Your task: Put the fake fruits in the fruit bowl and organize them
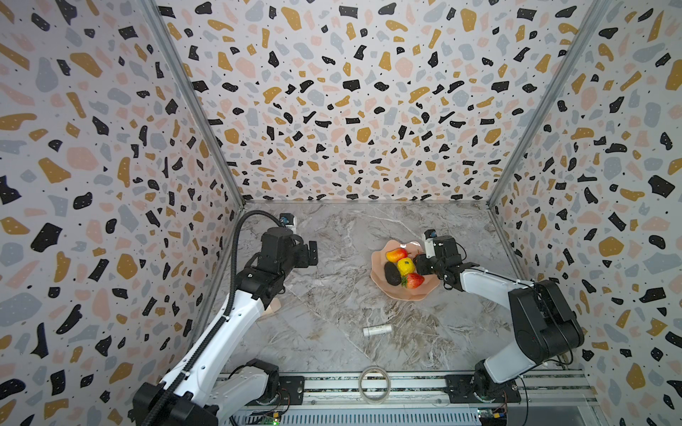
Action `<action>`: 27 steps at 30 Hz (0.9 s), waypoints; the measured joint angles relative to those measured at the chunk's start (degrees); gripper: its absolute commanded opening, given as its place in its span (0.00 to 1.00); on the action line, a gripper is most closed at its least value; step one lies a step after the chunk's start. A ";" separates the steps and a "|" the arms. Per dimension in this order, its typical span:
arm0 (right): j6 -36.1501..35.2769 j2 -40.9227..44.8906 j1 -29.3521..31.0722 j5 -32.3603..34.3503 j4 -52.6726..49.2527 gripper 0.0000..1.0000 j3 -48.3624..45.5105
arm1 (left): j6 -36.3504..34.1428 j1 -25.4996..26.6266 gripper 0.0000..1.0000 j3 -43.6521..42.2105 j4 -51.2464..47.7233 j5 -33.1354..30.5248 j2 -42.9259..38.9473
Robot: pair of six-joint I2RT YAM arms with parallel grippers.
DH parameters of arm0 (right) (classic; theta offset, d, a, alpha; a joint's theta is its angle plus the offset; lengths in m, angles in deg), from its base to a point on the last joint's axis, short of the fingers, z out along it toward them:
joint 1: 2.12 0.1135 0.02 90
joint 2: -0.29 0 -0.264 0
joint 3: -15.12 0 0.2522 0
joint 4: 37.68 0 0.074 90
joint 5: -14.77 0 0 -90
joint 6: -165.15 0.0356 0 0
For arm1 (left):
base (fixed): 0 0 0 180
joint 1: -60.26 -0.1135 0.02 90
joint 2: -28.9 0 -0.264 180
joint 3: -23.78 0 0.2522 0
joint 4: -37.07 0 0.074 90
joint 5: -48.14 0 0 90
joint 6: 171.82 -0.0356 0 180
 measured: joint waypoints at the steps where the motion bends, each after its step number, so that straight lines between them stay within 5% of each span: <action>1: -0.04 0.02 0.00 0.04 0.20 0.59 -0.04 | 0.00 0.02 1.00 0.00 0.00 0.02 0.00; 10: -0.70 3.41 0.00 0.70 -0.55 0.70 -0.31 | 0.02 0.02 1.00 0.00 0.00 0.04 0.00; 11: -0.90 4.33 0.00 0.81 -0.92 0.73 -0.31 | 0.02 0.02 1.00 0.00 0.00 0.04 0.00; 13: -1.33 6.91 0.00 1.09 -1.92 0.98 -0.28 | 0.02 0.02 1.00 0.00 0.02 0.07 0.00; 14: -1.73 8.15 0.00 1.25 -2.36 0.99 -0.28 | 0.02 0.02 1.00 0.00 0.04 0.07 0.00; 20: -3.58 17.29 -0.35 6.67 -1.09 0.99 -0.90 | 0.81 0.02 1.00 -2.71 5.38 -0.17 -0.17; 27: -4.87 24.61 -6.05 16.26 16.85 0.99 -15.15 | 1.40 0.04 1.00 -20.13 25.66 -8.02 -4.96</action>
